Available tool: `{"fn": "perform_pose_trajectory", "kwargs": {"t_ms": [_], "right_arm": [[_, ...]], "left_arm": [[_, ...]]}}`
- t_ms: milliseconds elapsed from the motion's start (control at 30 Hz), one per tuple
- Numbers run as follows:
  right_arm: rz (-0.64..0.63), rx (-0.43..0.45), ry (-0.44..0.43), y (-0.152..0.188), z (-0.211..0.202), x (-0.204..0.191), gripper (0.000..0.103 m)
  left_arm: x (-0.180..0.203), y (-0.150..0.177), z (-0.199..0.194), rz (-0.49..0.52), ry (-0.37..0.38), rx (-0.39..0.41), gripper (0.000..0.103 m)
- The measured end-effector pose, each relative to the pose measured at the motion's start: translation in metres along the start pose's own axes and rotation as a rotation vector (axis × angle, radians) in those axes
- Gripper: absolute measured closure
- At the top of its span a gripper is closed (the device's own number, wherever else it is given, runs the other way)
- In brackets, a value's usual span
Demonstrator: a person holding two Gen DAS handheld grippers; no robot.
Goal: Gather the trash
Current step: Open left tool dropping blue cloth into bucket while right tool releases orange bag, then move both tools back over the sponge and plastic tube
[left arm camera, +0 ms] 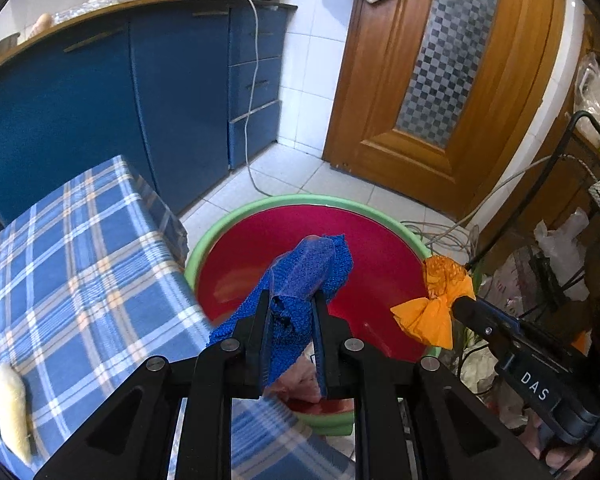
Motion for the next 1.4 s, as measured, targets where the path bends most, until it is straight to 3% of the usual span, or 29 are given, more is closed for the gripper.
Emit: {"fn": "perform_pose_trajectory", "kwargs": {"t_ms": [167,300,433,633,933,1400], "right_arm": [[0.007,-0.013,0.002,0.001,0.007,0.005,0.083],[0.020,-0.027,-0.009,0.001,0.011,0.007,0.079],[0.032,-0.034,-0.018,0.001,0.012,0.009,0.078],[0.023,-0.024,-0.023,0.000,0.009,0.007,0.070],[0.004,0.002,-0.058,0.003,-0.011,-0.010,0.069],[-0.091,0.015,-0.165,0.019,-0.045,-0.077,0.064]], "left_arm": [[0.002,-0.001,0.007,0.006,0.002,-0.007,0.080],[0.002,-0.002,0.009,0.004,-0.012,-0.006,0.063],[0.000,-0.003,0.008,-0.002,-0.018,-0.002,0.056],[-0.003,-0.002,0.000,-0.013,-0.021,0.009,0.056],[-0.015,0.005,-0.031,-0.044,-0.042,0.039,0.056],[-0.080,0.038,-0.104,-0.144,-0.146,0.099,0.056]]}}
Point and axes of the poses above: each gripper's, at about its wrist camera, not at the fingertips, and z roughly the way its jaws point, x to its right, y to its underside, the point moved 5 cm from there along z, roughly the way its jaws point, and after that the axes turned 3 degrees about y, right-handed, at the moved point
